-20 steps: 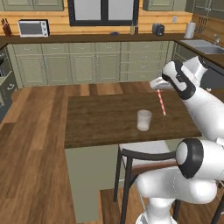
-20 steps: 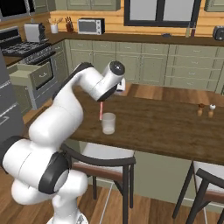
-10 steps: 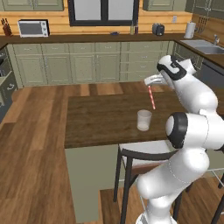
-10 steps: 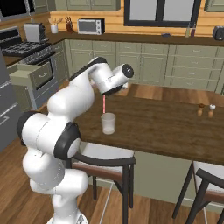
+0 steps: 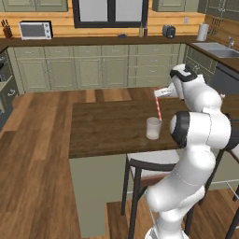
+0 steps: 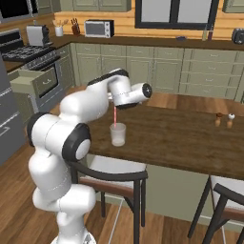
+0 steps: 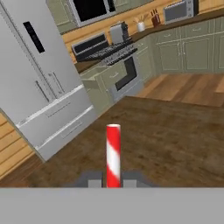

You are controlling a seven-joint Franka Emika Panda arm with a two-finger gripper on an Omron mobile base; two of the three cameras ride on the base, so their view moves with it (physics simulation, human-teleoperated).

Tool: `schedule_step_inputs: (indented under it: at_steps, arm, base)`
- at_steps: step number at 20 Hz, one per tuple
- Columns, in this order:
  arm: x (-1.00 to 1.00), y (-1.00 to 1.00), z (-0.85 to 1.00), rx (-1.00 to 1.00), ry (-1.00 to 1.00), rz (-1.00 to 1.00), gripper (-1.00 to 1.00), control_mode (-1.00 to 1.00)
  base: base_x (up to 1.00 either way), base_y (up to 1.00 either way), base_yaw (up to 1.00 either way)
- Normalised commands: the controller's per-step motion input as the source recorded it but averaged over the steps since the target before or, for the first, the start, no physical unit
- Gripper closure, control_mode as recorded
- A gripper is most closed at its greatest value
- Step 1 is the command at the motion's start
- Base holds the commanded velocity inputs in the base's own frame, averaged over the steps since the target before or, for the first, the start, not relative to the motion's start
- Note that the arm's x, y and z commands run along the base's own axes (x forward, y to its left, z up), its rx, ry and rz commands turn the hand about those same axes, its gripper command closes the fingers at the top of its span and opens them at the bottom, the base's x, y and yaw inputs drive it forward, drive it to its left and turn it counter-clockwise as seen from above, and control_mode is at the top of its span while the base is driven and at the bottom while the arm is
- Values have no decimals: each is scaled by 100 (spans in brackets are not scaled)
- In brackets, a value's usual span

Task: Take a straw from the drawer in front and place it inside the glass cup on the dining counter.

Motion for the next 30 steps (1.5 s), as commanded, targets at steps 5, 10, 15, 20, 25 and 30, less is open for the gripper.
schedule_step_inputs:
  at_steps: [5,10,15,20,25,30]
  arm:
    - [48,0,-26,3,-12,7,100,-100]
    - [34,0,-23,1,-13,7,100,-100]
    - [24,0,-17,0,-18,8,100,-100]
    - [14,0,-26,0,-12,7,100,-100]
    - [14,0,-25,0,-9,7,100,-100]
    - [-22,0,-13,0,-3,3,100,-100]
  base:
    - [0,0,0]
    - [0,0,0]
    - [0,0,0]
    - [0,0,0]
    - [0,0,0]
    - [0,0,0]
